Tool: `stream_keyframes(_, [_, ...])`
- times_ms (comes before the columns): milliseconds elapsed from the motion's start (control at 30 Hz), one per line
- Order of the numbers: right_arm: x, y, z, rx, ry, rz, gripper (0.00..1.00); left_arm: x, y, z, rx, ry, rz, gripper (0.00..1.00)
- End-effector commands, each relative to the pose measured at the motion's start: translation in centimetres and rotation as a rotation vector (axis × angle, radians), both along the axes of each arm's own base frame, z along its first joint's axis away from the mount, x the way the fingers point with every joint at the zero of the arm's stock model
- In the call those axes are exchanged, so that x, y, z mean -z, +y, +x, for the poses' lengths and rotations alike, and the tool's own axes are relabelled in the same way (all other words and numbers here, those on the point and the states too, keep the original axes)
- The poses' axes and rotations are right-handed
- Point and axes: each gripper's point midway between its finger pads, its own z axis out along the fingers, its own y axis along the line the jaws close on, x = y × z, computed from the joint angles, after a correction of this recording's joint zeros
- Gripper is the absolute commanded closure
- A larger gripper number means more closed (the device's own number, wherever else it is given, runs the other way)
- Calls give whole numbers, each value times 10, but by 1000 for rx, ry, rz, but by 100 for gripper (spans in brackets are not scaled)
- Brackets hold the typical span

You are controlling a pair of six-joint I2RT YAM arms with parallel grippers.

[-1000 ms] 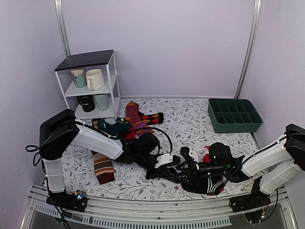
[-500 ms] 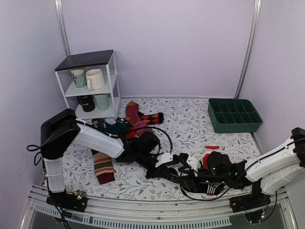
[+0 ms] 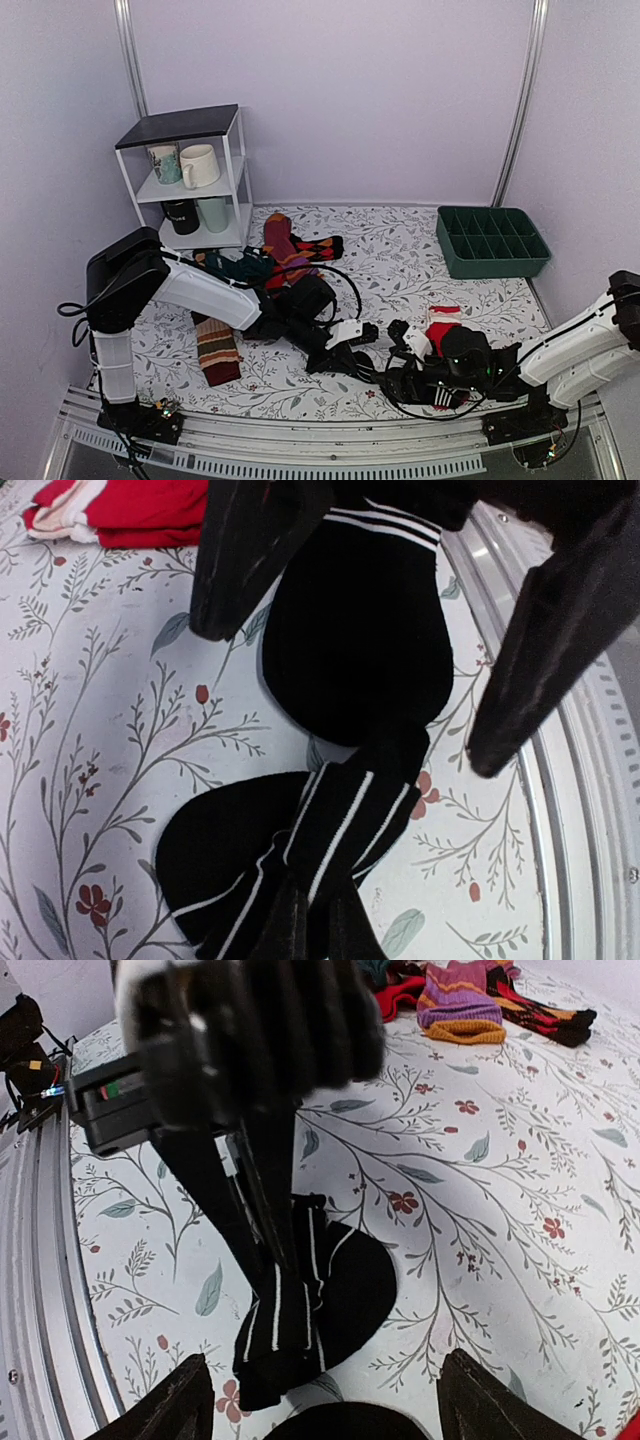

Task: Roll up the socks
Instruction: Roll the sock at the center of the board.

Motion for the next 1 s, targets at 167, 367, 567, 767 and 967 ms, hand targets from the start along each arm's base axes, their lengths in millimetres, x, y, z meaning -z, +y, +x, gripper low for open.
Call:
stream_keyframes(167, [-11,27,-1,-94,84,172,23,91,80,-40,-28,167,399,100])
stream_keyframes(367, [5,33,-11,-145,157,159,28,91,81,-40,-28,169,400,100])
stream_keyframes(567, [12,36,-8,-150,185,158,37,91,81,-40,-27,172,401,100])
stream_keyframes(767, [15,38,-7,-165,212,165,49,92,80,-39,-31,175,401,100])
stream_keyframes(967, [23,44,-11,-204,259,157,62,92,81,-39,-32,180,403,100])
